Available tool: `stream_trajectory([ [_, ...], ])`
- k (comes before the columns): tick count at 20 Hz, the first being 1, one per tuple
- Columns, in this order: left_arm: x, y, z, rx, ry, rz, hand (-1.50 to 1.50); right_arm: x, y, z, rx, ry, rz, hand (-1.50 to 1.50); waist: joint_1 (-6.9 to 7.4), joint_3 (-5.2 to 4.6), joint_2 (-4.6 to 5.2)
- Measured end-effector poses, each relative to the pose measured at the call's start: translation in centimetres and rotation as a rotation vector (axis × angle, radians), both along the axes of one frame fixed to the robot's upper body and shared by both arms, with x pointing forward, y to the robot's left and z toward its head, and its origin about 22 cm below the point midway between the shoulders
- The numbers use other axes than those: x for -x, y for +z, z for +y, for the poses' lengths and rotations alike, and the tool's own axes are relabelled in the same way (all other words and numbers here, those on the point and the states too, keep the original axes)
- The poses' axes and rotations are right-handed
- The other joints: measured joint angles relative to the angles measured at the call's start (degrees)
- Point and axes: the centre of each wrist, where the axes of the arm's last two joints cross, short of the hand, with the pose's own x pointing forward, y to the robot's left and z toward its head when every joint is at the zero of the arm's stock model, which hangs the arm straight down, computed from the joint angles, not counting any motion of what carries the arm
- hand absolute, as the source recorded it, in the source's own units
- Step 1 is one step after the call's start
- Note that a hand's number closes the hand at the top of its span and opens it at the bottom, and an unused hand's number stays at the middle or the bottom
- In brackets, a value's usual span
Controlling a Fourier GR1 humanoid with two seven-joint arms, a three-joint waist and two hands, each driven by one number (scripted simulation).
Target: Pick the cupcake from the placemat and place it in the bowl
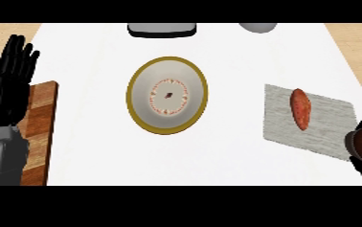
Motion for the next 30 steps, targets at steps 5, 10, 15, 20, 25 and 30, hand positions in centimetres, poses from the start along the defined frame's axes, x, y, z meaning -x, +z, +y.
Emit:
stream_trajectory([
  [5, 0.4, -0.2, -0.3, -0.002, 0.004, 0.011, 0.00, 0.7, 5.3, 2.3, -0.076, 0.108, -0.149, 1.50, -0.16, -0.01, -0.17],
  [10, 0.3, -0.4, -0.4, -0.003, 0.002, 0.008, 0.00, 1.1, 10.0, 5.3, -0.185, 0.205, -0.267, 1.50, 0.04, -0.03, -0.11],
  [15, 0.0, -0.6, -0.6, -0.002, -0.002, 0.002, 0.00, 1.2, 13.2, 9.2, -0.342, 0.284, -0.327, 1.50, 0.51, -0.04, -0.01],
  [20, -0.3, -0.1, -0.8, 0.002, -0.014, -0.001, 0.00, 0.5, 15.7, 14.1, -0.428, 0.328, -0.308, 1.50, 1.12, -0.05, 0.08],
  [25, -0.2, 0.0, -1.0, -0.004, -0.024, -0.003, 0.00, -2.5, 17.4, 18.9, -0.472, 0.346, -0.267, 1.50, 1.58, -0.03, 0.16],
  [30, -0.1, -0.6, -1.1, -0.004, -0.023, -0.001, 0.00, -5.0, 17.2, 24.5, -0.463, 0.376, -0.189, 1.50, 1.58, -0.01, 0.22],
])
